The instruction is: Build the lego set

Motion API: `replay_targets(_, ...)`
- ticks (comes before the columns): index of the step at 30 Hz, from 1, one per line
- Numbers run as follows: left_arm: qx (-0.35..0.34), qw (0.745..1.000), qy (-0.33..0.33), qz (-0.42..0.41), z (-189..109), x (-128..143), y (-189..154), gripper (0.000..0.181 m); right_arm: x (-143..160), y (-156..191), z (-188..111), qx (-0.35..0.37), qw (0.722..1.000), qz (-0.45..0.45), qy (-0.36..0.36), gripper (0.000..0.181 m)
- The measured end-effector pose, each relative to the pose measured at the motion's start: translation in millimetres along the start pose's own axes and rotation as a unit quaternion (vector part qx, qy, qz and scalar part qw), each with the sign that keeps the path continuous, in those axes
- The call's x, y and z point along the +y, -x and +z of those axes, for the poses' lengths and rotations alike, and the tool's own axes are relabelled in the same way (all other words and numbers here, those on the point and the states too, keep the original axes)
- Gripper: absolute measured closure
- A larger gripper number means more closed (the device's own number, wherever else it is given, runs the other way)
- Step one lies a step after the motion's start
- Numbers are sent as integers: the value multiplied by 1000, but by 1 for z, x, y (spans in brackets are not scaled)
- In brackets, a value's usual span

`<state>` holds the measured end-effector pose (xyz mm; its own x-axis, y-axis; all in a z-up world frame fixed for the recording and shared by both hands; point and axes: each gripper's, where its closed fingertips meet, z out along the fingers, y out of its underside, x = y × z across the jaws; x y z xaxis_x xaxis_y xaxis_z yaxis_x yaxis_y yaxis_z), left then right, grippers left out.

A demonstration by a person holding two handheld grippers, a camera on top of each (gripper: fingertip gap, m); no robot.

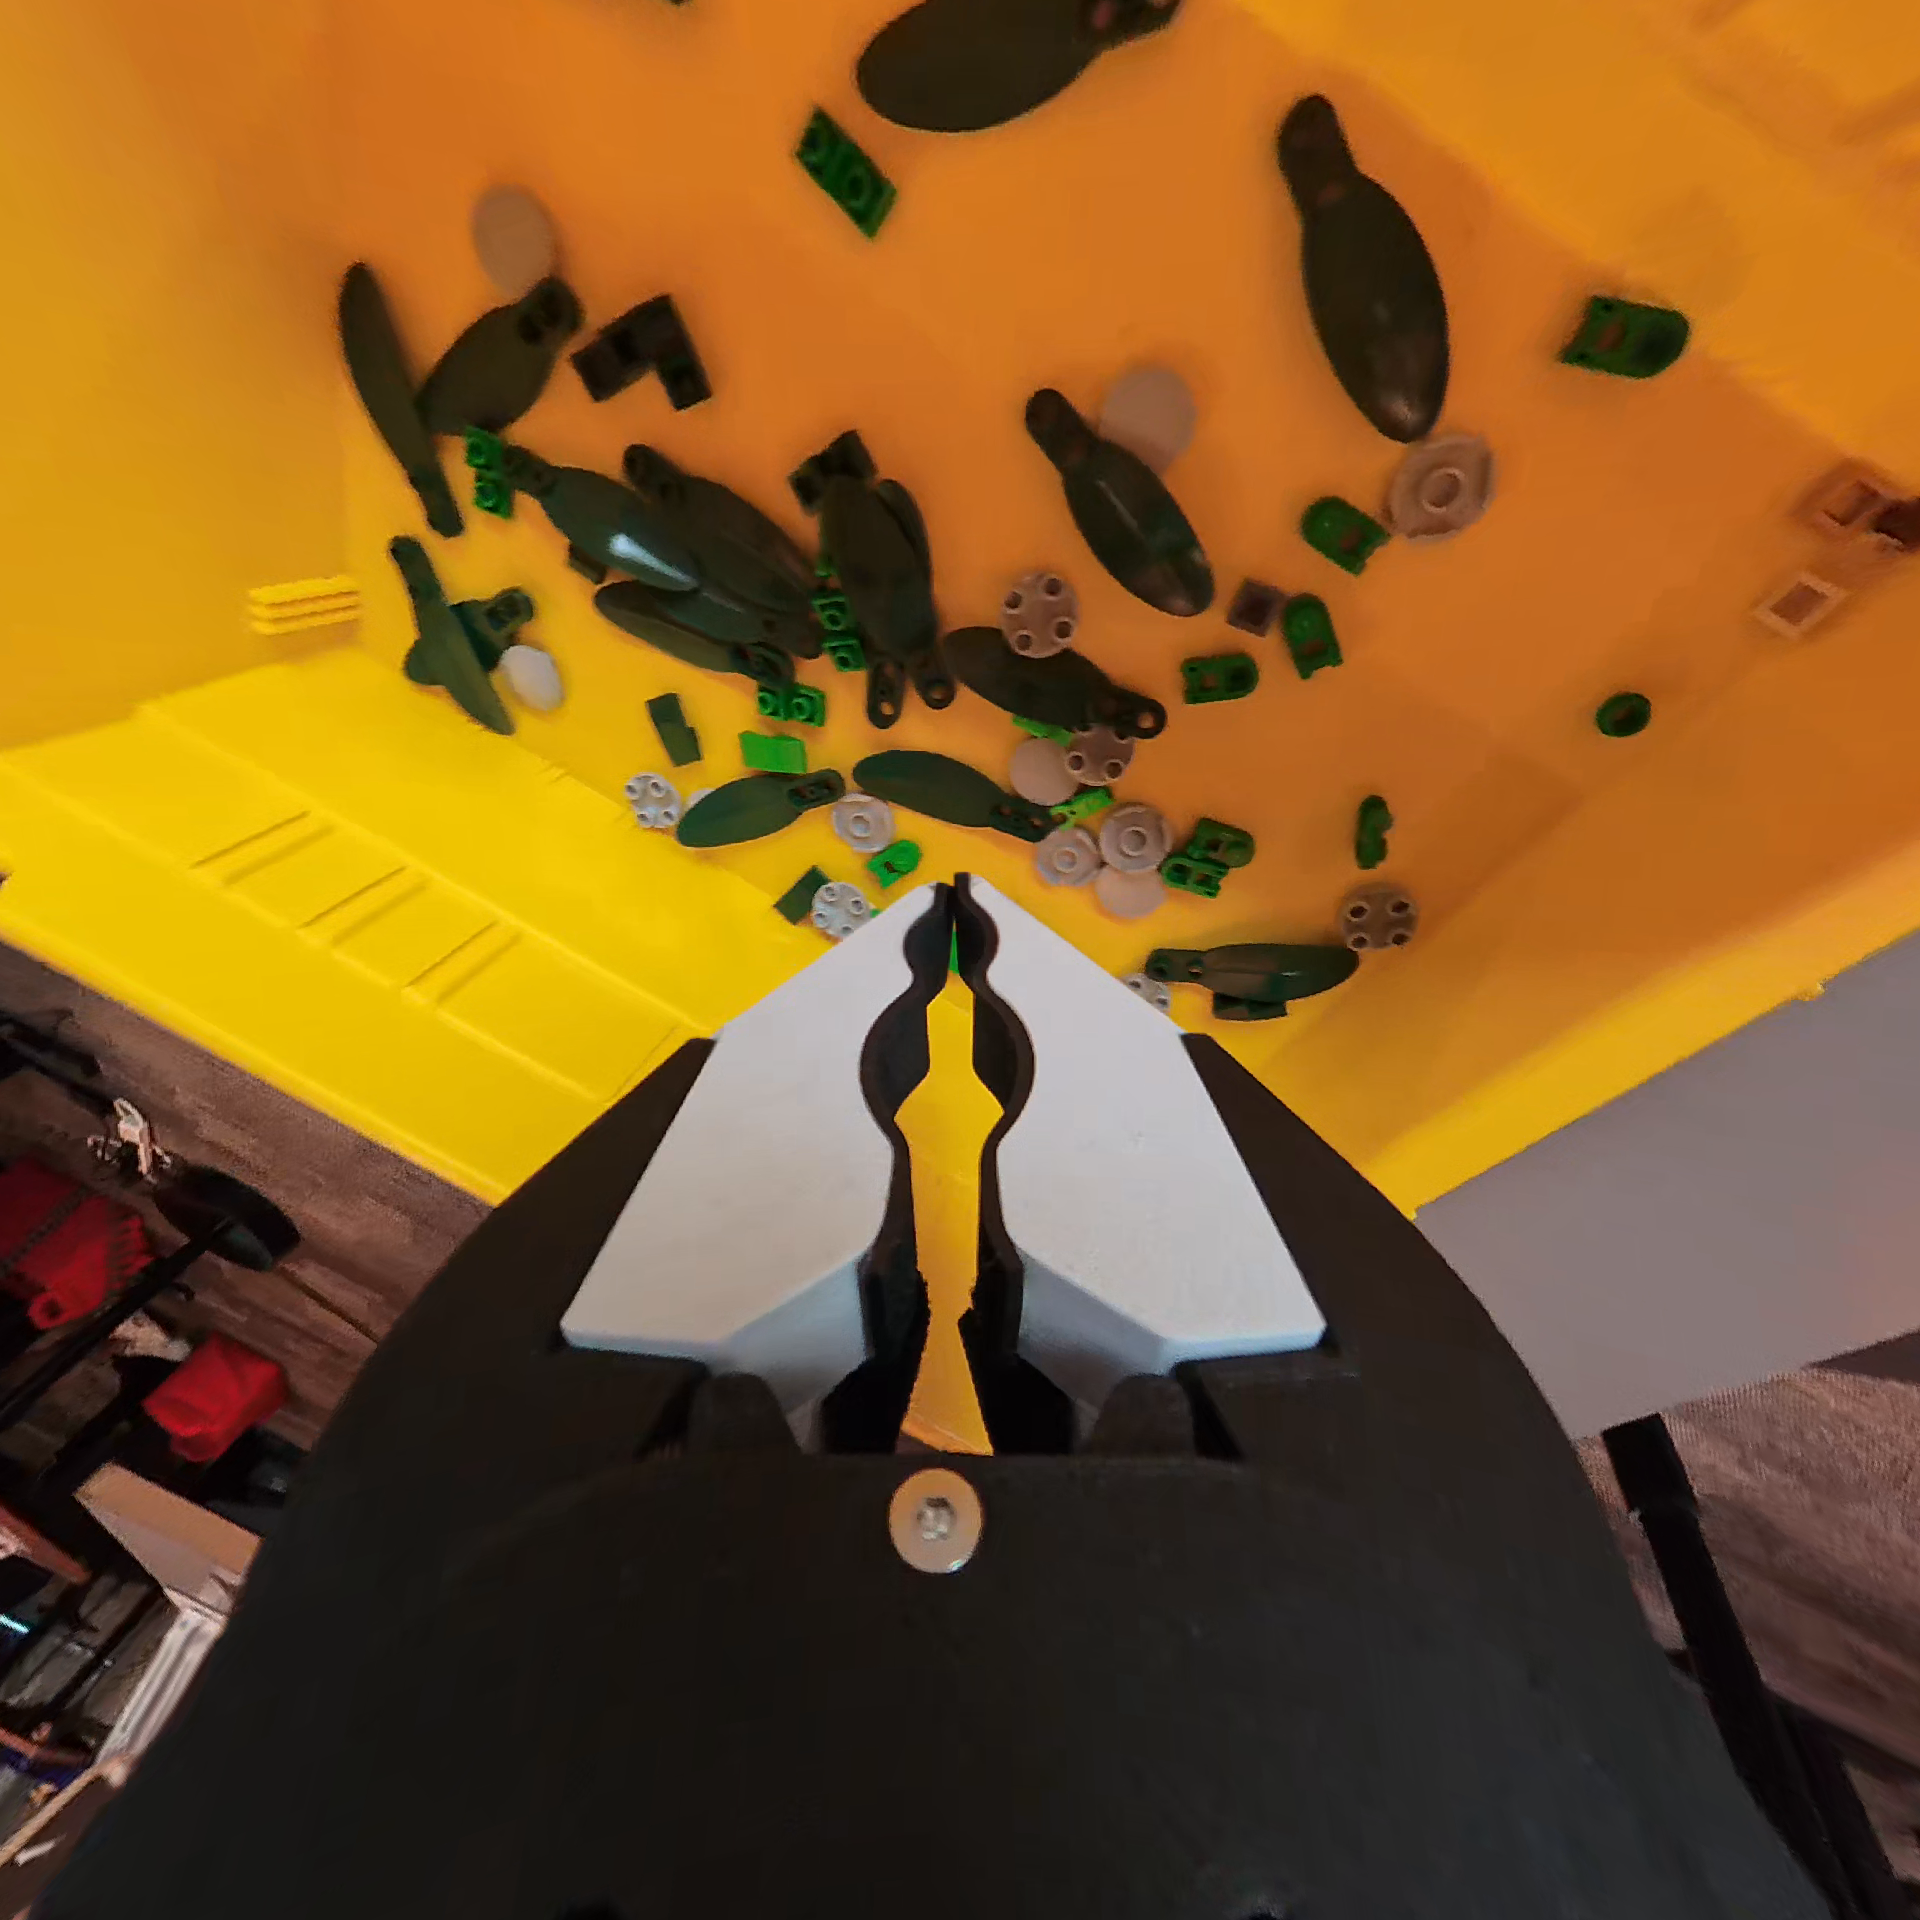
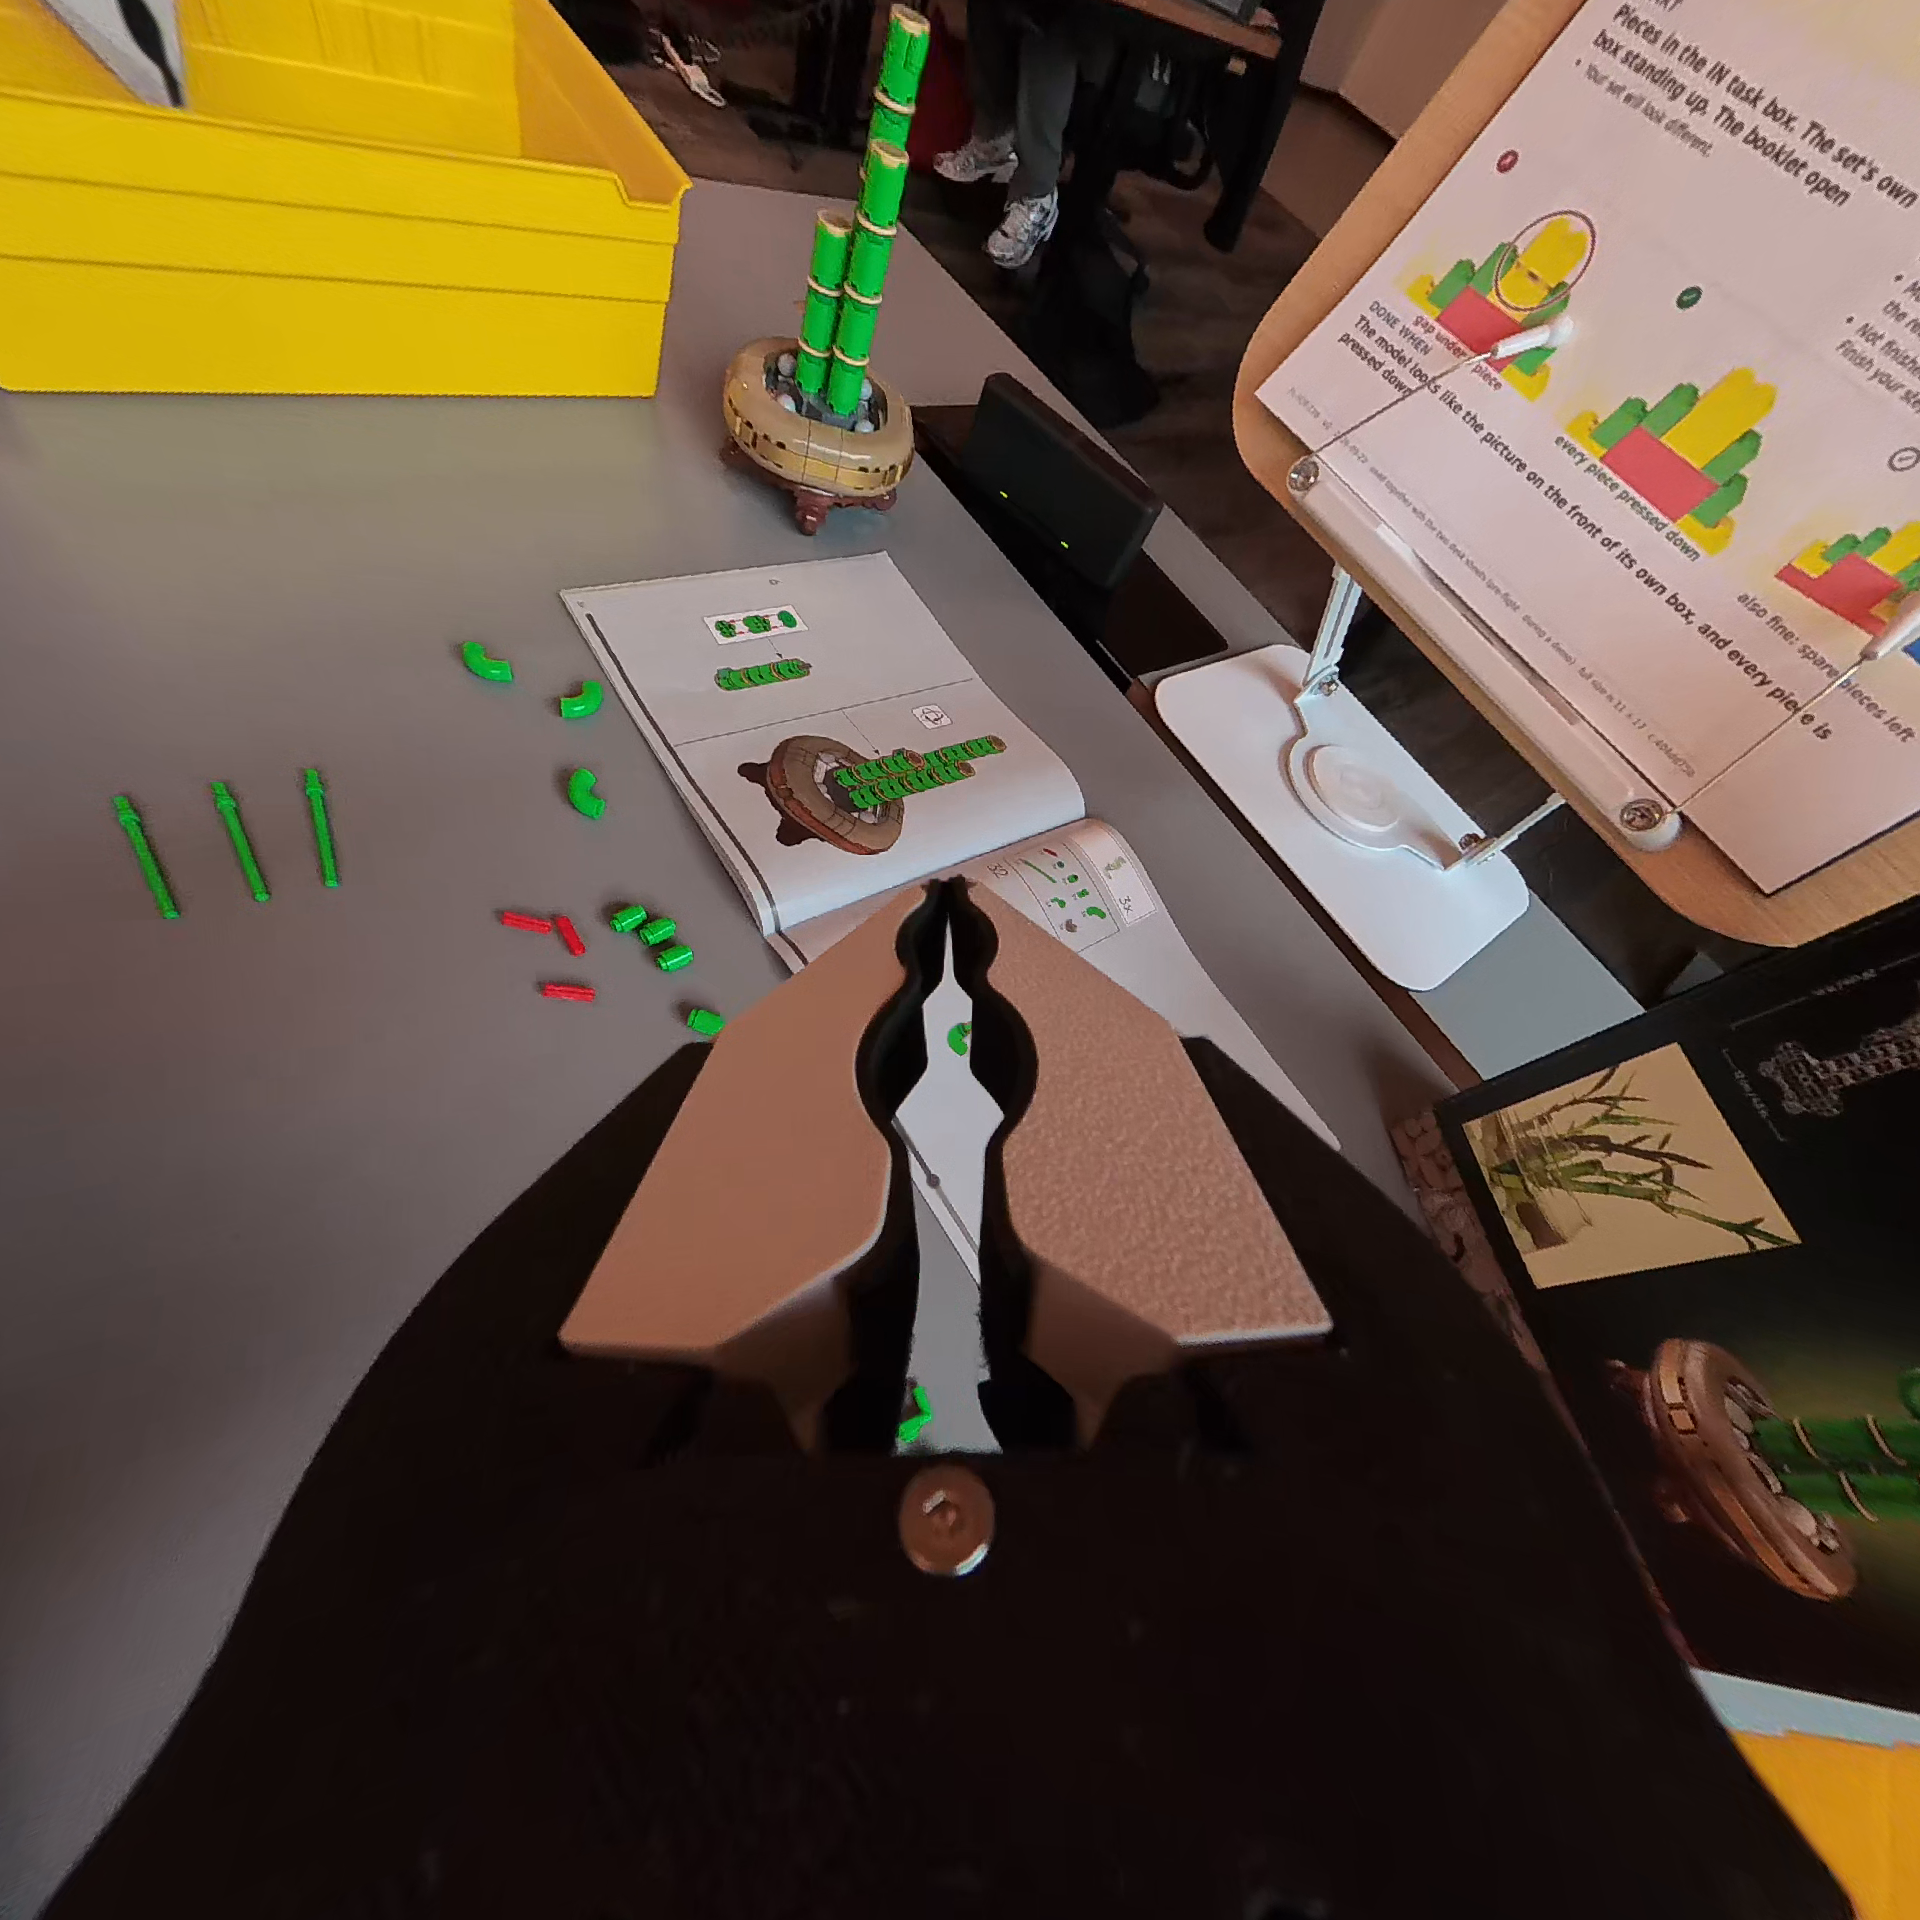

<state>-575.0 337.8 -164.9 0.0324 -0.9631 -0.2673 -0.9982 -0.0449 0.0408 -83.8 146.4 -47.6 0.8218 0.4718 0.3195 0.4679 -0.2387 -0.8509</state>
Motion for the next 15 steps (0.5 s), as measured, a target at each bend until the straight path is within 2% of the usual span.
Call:
replay_targets(9, 45, 998, -7, 34, 14, 4, -25, 181, 10, -2, 6, 1, 1000, 5, 16, 181)
replay_targets(15, 61, 998, -6, -3, 25, 2, -26, 179, 18, -1, 7, 5, 999, 2, 31, 181)
